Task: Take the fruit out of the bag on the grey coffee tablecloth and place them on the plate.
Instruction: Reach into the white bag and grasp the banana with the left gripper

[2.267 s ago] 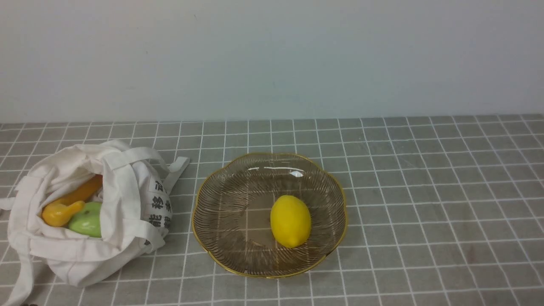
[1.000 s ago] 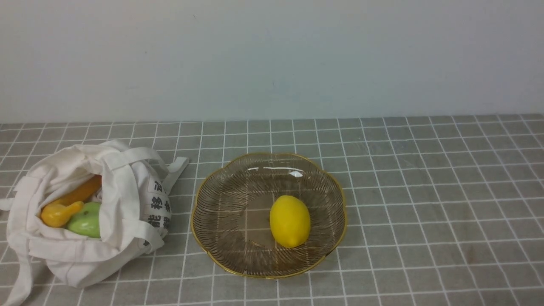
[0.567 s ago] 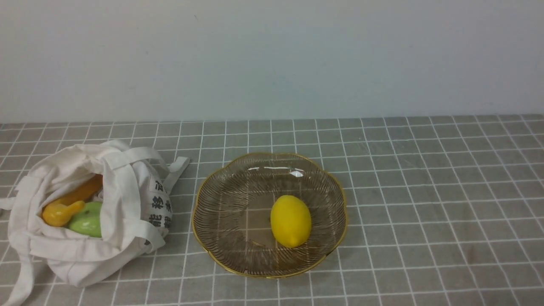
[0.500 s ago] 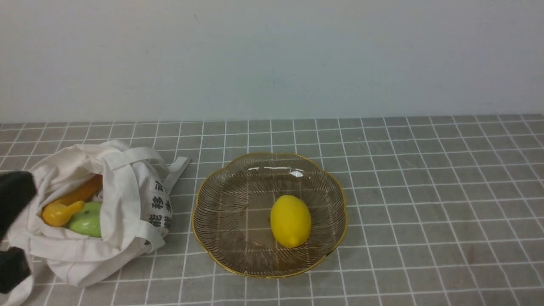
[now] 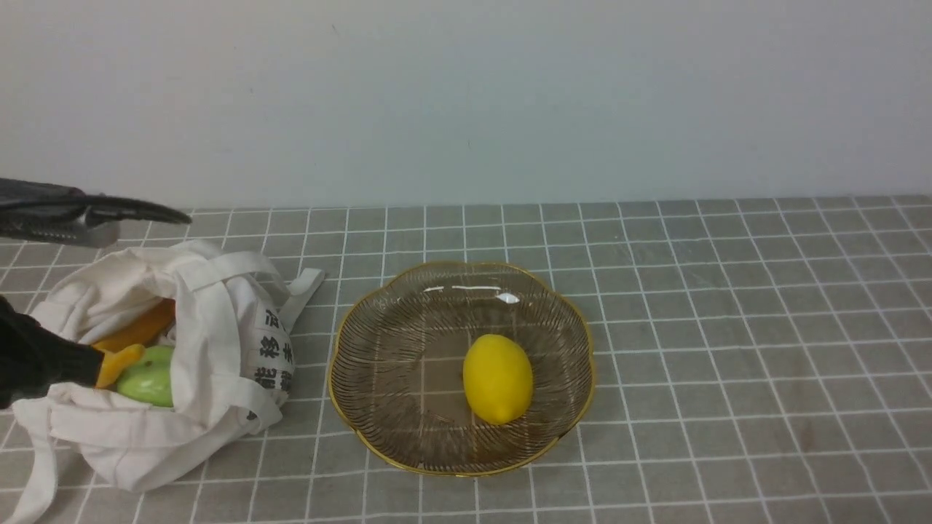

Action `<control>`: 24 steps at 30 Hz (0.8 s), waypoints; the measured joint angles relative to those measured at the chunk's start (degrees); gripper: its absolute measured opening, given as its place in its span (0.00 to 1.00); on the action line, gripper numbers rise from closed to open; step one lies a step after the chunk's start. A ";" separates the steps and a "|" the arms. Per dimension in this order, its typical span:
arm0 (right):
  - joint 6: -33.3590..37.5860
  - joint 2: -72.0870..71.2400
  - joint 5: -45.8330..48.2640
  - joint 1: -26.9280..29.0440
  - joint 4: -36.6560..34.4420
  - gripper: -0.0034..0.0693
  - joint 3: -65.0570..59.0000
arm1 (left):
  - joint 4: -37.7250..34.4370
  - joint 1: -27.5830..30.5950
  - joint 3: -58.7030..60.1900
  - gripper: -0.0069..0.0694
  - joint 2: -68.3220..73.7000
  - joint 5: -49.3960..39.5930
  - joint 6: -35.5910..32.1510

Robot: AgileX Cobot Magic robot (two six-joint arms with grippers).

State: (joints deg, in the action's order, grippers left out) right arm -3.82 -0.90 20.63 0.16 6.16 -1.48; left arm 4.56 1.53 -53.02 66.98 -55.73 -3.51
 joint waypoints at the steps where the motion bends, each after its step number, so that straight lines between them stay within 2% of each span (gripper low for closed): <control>1: 0.00 0.00 0.00 0.00 0.00 0.03 0.00 | 0.00 0.52 -0.61 0.11 1.50 -0.05 -0.26; 9: 0.00 0.00 0.00 0.00 0.00 0.03 0.00 | -0.12 1.51 -3.18 0.13 11.45 1.62 -5.83; 12: 0.00 0.00 0.00 0.00 0.00 0.03 0.00 | -0.84 1.33 -3.22 0.23 12.03 5.42 -6.30; 14: 0.00 0.00 0.00 0.00 0.00 0.03 0.00 | -0.99 1.28 -3.22 0.35 12.08 8.35 -6.74; 15: 0.00 0.00 0.00 0.00 0.00 0.03 0.00 | -0.99 1.28 -3.22 0.35 12.08 8.35 -6.74; 17: 0.00 0.00 0.00 0.00 0.00 0.03 0.00 | -1.04 1.22 -3.22 0.51 12.51 10.84 -8.53; 19: 0.00 0.00 0.00 0.00 0.00 0.03 0.00 | -1.12 1.22 -3.22 0.59 12.79 11.64 -9.64; 20: 0.00 0.00 0.00 0.00 0.00 0.03 0.00 | -1.40 1.22 -3.22 0.68 13.42 12.53 -11.28; 22: 0.00 0.00 0.00 0.00 0.00 0.03 0.00 | -2.16 1.16 -3.22 0.79 14.75 12.73 -13.69; 24: 0.00 0.00 0.00 0.00 0.00 0.03 0.00 | -2.41 1.16 -3.22 0.84 15.76 12.77 -15.06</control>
State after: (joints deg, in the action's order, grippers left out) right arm -3.82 -0.90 20.63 0.16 6.16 -1.48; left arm 2.15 2.69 -56.23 82.74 -42.96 -18.57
